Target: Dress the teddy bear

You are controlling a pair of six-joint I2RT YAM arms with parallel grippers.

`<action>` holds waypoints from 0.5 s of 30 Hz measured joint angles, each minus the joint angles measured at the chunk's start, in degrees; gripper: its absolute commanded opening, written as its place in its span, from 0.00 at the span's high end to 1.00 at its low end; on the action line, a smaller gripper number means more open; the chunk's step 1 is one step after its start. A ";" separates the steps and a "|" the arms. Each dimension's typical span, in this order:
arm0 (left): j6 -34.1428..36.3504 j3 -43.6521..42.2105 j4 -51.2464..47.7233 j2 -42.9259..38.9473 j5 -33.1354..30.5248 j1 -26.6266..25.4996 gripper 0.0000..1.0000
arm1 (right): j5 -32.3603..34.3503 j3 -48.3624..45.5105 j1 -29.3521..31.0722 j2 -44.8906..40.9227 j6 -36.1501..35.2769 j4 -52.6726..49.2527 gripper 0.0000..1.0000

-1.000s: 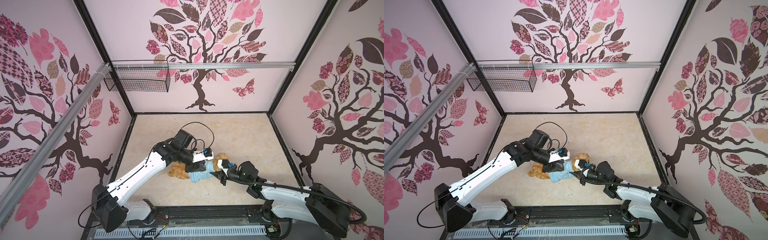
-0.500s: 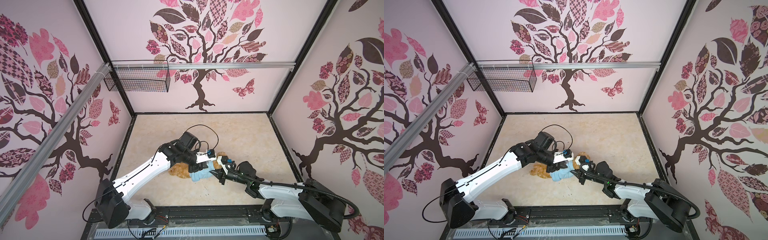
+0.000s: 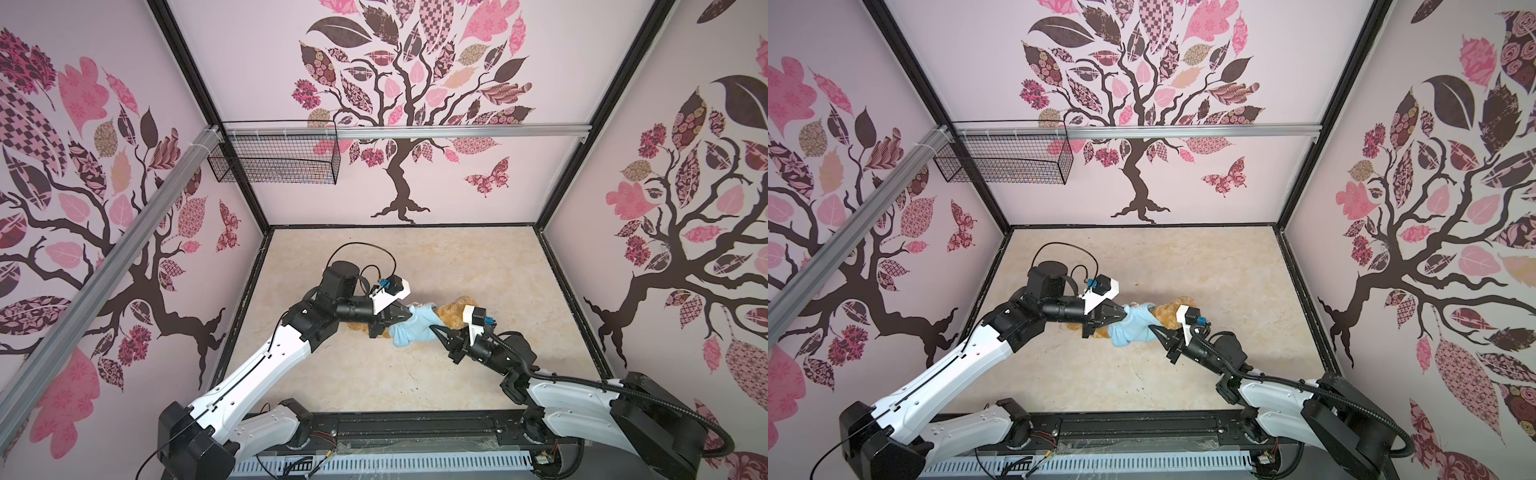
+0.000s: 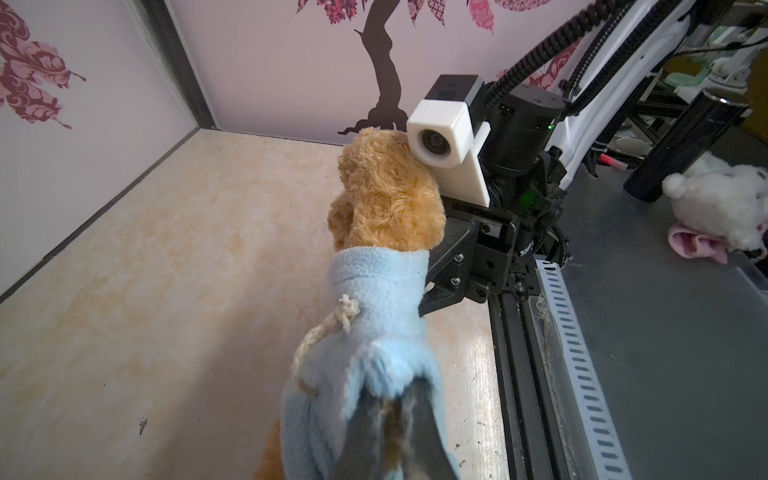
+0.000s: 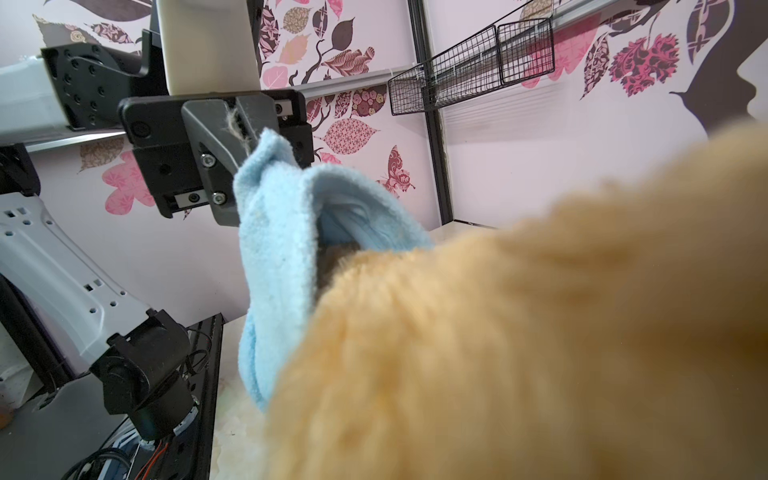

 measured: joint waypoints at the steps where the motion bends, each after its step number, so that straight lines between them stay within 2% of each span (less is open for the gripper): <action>1: -1.53 -0.66 1.38 -0.22 1.14 0.85 1.00 | 0.28 -0.24 0.00 0.00 0.44 0.57 1.00; 5: -7.21 -2.99 6.54 -1.77 4.66 4.09 1.00 | 1.09 -0.98 -0.39 0.00 1.99 1.95 1.00; 10: -14.25 -6.12 13.68 -3.10 7.08 5.46 1.00 | 0.79 -0.96 -0.42 0.39 2.40 3.78 1.00; 15: -23.98 -9.60 22.08 -3.96 5.68 6.29 1.00 | -0.31 -0.74 -1.14 1.62 2.29 4.98 1.00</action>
